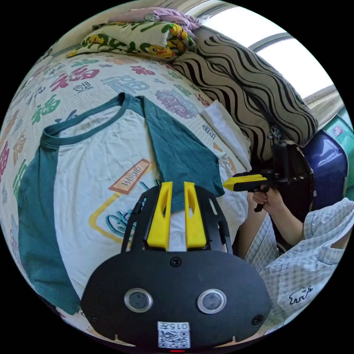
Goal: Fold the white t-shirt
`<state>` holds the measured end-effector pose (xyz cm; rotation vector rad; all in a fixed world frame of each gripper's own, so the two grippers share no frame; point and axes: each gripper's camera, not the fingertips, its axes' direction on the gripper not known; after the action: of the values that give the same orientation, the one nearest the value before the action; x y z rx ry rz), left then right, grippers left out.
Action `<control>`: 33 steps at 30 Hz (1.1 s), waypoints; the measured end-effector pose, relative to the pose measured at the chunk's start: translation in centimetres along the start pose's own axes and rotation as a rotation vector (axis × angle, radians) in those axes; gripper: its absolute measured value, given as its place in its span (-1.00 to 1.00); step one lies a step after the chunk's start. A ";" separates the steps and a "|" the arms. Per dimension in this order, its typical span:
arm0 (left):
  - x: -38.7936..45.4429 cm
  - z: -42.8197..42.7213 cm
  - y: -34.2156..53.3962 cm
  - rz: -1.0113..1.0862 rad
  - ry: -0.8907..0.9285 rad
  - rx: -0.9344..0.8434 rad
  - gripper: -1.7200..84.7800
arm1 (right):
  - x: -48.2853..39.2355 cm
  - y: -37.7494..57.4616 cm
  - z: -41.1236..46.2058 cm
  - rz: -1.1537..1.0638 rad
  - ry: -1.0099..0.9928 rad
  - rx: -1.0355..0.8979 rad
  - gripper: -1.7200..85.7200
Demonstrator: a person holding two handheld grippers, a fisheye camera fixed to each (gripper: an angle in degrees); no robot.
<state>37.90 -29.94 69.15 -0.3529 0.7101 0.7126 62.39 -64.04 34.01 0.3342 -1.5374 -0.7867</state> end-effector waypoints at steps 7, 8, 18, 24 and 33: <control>3.6 -0.6 3.6 0.103 -0.300 -0.033 -0.92 | -8.4 -3.4 4.6 -0.075 0.293 -0.139 -0.98; 3.7 -1.4 4.3 0.095 -0.309 -0.024 -0.93 | -9.4 -4.0 4.9 -0.058 0.297 -0.131 -0.98; -1.2 -23.9 24.6 -0.255 -0.160 0.588 -0.83 | -29.3 -14.8 3.9 -0.240 0.208 -0.027 -0.98; -7.6 -32.0 42.0 -0.726 -0.333 0.729 -0.78 | -50.5 -25.0 15.5 -0.614 0.183 -0.149 -0.94; -12.5 -35.0 46.2 -0.713 -0.265 0.668 -0.74 | -66.8 -33.8 36.3 -0.675 0.391 -0.559 -0.73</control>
<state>-17.58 -21.12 50.11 0.1134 0.4812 -0.1695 29.02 -35.78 -36.79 0.5564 -0.7759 -1.5317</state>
